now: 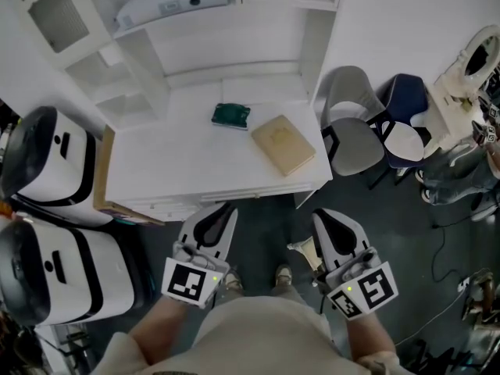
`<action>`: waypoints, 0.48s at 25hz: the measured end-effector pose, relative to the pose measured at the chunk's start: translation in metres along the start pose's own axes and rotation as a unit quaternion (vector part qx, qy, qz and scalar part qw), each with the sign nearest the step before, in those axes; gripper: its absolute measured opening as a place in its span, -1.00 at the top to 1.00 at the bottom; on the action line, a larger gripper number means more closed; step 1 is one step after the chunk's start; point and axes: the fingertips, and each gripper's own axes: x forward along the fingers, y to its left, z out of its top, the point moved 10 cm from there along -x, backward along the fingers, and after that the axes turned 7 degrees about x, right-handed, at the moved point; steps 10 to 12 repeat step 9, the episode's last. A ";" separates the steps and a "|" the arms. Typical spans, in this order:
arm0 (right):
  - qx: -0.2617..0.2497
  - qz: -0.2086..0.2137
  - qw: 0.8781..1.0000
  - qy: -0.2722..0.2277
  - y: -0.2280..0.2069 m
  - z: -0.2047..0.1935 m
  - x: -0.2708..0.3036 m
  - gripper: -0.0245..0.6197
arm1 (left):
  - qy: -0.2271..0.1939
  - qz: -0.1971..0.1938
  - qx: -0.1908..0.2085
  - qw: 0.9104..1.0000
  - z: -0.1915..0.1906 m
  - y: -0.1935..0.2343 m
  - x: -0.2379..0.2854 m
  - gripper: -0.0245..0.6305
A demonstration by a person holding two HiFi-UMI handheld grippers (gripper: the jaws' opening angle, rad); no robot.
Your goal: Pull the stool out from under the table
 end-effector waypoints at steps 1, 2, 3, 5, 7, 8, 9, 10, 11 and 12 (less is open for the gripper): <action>-0.003 -0.001 1.000 0.000 0.000 0.000 -0.001 0.85 | 0.000 -0.001 0.001 1.000 0.000 -0.001 0.000 0.77; -0.005 -0.002 1.000 0.000 0.000 0.000 -0.002 0.85 | -0.001 -0.002 0.001 1.000 0.000 -0.001 0.000 0.77; -0.007 -0.002 1.000 0.000 0.000 -0.001 -0.003 0.85 | -0.002 -0.003 0.002 1.000 0.000 -0.002 0.000 0.77; -0.010 -0.004 1.000 -0.001 0.001 -0.003 -0.004 0.85 | -0.001 -0.005 0.005 1.000 -0.002 -0.003 -0.001 0.77; -0.016 -0.005 1.000 -0.001 0.001 -0.003 -0.004 0.85 | 0.000 -0.006 0.008 1.000 -0.003 -0.003 -0.002 0.77; -0.019 -0.005 1.000 0.000 0.002 -0.003 -0.004 0.85 | 0.000 -0.006 0.008 1.000 -0.003 -0.003 -0.002 0.77; -0.023 -0.006 1.000 0.001 0.002 -0.003 -0.004 0.85 | 0.001 -0.005 0.008 1.000 -0.003 -0.003 -0.002 0.77; -0.023 -0.006 1.000 0.001 0.002 -0.003 -0.004 0.85 | 0.001 -0.005 0.008 1.000 -0.003 -0.003 -0.002 0.77; -0.023 -0.006 1.000 0.001 0.002 -0.003 -0.004 0.85 | 0.001 -0.005 0.008 1.000 -0.003 -0.003 -0.002 0.77; -0.023 -0.006 1.000 0.001 0.002 -0.003 -0.004 0.85 | 0.001 -0.005 0.008 1.000 -0.003 -0.003 -0.002 0.77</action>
